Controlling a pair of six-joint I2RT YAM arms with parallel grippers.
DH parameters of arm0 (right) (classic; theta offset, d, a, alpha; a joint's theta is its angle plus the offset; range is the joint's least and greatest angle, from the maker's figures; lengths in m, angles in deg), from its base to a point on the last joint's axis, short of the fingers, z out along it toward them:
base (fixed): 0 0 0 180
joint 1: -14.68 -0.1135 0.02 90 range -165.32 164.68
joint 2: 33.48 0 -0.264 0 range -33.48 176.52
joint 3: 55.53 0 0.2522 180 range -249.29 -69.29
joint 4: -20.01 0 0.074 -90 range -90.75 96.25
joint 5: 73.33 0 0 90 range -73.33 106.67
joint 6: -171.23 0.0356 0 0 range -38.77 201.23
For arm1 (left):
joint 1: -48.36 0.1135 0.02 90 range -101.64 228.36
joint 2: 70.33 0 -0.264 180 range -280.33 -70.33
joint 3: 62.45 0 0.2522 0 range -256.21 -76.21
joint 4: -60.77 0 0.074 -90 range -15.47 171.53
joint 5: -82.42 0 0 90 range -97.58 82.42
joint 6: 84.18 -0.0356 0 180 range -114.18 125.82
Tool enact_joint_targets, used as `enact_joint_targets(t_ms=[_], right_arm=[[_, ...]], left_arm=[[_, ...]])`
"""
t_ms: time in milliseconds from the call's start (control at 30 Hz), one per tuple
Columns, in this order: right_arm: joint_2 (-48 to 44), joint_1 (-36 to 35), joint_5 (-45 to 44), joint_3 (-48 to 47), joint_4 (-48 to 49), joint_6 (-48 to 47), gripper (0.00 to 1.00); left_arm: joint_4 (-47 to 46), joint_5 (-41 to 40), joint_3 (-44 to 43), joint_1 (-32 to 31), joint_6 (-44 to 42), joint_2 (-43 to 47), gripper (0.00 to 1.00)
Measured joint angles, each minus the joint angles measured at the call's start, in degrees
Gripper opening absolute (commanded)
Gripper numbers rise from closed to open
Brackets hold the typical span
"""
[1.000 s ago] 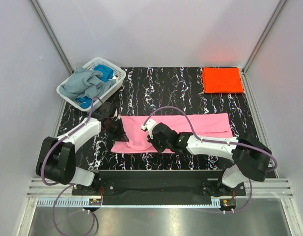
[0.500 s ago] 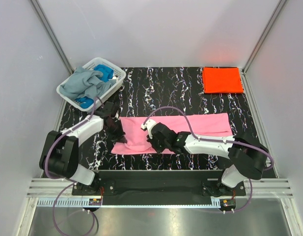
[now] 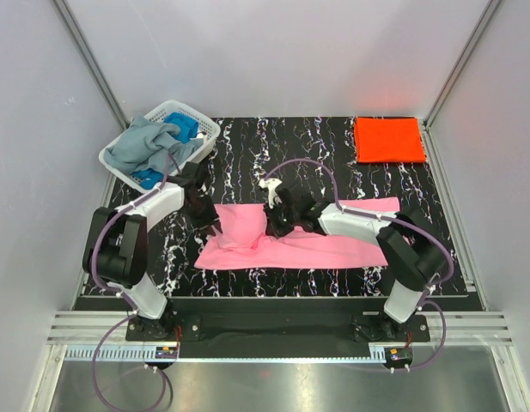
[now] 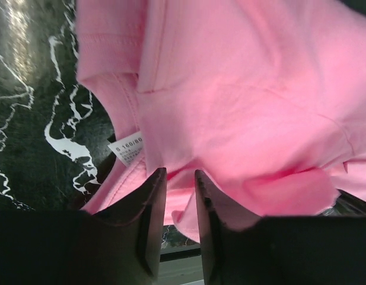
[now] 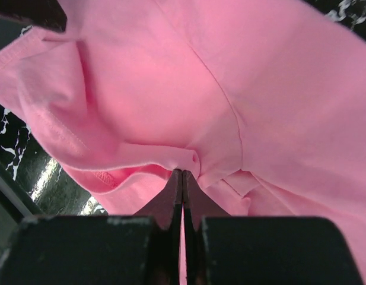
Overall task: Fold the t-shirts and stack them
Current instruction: Fold the tshirt
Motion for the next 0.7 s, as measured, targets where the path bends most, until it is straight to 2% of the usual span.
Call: enact_joint_targets(t_ms=[100, 333, 467, 567, 700], right_arm=[[2.4, 0.6, 1.5, -0.5, -0.2, 1.0, 0.0], [2.7, 1.7, 2.5, -0.7, -0.6, 3.7, 0.0], [2.7, 2.4, 2.5, -1.2, -1.2, 4.5, 0.0], [2.5, 2.6, 2.6, -1.2, -1.7, 4.9, 0.0], [1.3, 2.6, 3.1, -1.1, -2.5, 5.0, 0.0]], left_arm=[[1.0, -0.6, -2.2, 1.3, -0.2, -1.0, 0.41], [1.7, -3.1, -6.1, 2.1, -3.0, 1.2, 0.44], [0.3, -1.4, -1.4, 0.4, -4.5, 6.7, 0.47], [-0.4, 1.0, 3.2, -0.6, -5.4, 9.8, 0.56], [-0.3, 1.6, 7.5, -0.7, -5.6, 13.3, 0.58]])
